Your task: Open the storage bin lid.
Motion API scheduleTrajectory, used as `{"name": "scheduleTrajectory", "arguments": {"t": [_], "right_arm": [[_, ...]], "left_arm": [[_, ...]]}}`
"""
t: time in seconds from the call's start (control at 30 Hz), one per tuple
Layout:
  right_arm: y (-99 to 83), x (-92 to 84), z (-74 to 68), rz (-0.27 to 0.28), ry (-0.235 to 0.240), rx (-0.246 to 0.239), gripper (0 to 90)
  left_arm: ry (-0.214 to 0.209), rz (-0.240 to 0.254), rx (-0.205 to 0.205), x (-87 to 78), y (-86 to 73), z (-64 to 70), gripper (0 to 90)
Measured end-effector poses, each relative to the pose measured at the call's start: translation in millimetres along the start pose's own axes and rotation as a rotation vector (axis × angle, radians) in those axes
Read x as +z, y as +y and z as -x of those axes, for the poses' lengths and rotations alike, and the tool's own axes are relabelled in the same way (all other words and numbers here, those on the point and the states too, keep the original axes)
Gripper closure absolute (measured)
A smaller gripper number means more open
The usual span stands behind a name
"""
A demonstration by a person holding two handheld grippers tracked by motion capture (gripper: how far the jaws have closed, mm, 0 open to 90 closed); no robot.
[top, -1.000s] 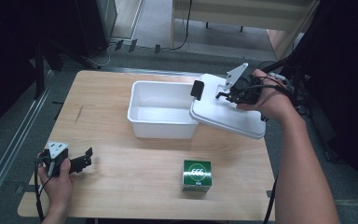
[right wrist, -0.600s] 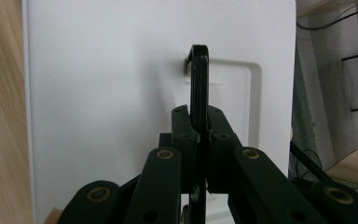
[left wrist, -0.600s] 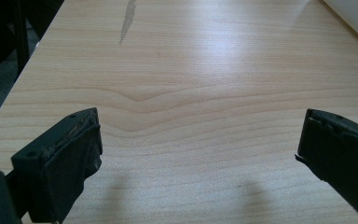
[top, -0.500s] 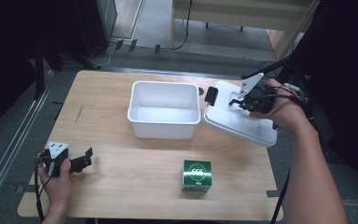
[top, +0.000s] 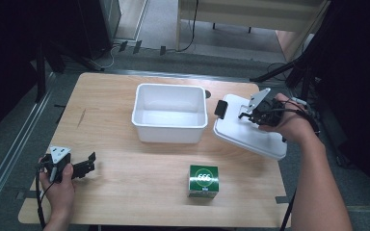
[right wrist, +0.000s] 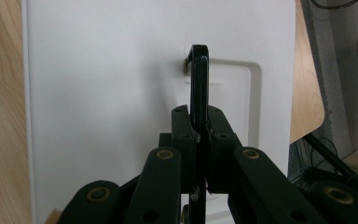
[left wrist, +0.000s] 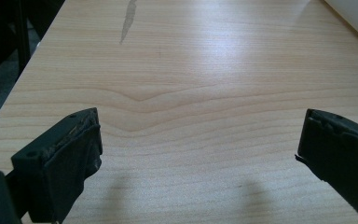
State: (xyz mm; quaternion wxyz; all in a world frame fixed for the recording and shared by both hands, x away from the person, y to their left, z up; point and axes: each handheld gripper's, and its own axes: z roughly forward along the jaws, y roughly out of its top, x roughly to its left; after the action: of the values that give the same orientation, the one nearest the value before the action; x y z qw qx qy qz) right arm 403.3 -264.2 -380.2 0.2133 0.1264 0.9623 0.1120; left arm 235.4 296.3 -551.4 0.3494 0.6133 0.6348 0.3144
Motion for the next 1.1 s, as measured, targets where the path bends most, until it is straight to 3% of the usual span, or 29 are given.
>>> {"name": "scheduleTrajectory", "arguments": {"t": [0.63, 1.1], "right_arm": [[-16.4, 60.9, -25.1, -0.033, 0.041, 0.023, 84.7], [-24.1, 81.2, -33.5, -0.041, -0.004, 0.046, 84.7]], "left_arm": [[-0.002, 0.002, -0.002, -0.2, -0.1, -0.2, 0.0], [-0.004, 0.006, -0.004, -0.2, -0.3, -0.3, 0.0]]}}
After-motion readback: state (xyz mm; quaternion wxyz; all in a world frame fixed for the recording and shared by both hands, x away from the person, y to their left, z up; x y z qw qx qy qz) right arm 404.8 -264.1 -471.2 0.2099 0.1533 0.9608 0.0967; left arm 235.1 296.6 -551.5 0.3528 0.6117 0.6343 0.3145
